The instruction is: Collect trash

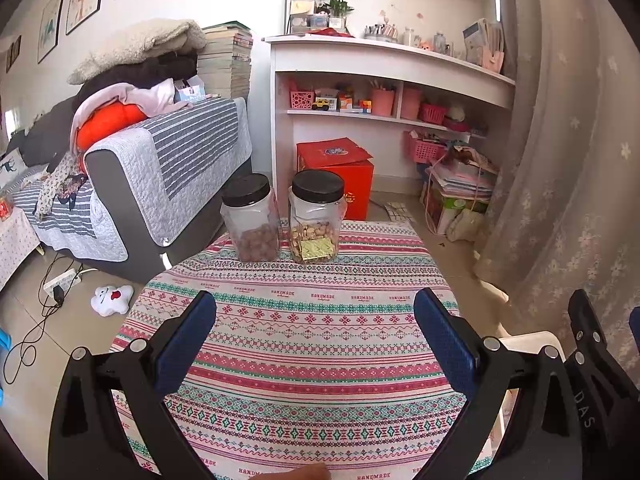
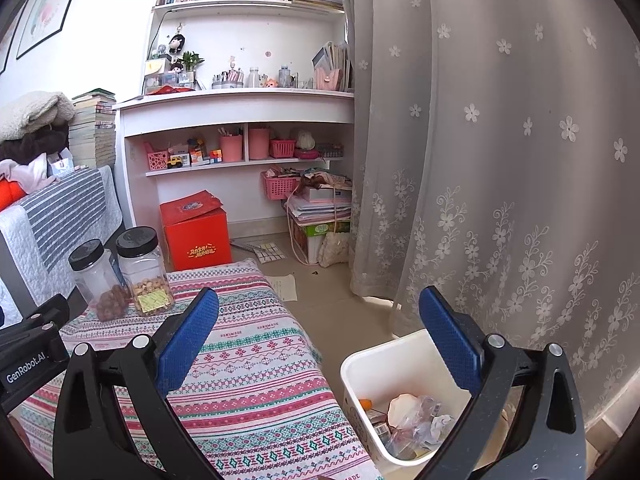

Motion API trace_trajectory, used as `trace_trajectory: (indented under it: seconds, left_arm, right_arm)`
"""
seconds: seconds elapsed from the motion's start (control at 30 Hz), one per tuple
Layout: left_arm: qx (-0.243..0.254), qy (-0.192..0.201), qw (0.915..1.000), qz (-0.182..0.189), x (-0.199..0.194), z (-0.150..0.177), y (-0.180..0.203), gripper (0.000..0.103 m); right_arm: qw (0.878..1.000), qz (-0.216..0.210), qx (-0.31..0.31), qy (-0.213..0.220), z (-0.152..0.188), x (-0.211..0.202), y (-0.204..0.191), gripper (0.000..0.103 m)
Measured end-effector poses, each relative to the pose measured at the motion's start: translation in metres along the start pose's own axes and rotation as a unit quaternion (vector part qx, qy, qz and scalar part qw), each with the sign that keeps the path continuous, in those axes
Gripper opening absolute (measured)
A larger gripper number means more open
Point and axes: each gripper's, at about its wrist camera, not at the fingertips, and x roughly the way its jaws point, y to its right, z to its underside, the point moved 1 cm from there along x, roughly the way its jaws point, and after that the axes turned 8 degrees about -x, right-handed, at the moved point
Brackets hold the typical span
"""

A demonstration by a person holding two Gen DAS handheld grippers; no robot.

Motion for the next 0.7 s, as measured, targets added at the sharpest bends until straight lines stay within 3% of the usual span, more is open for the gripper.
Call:
trace_trajectory:
  seconds: [0.7]
  left_arm:
    - [0.015,0.01,0.9997,0.016,-0.0007,0.0032,0.0085,0.095]
  right_arm:
    - [1.0,-0.002,0.004,-0.018,0.0037,0.0073,-0.0086,0.096]
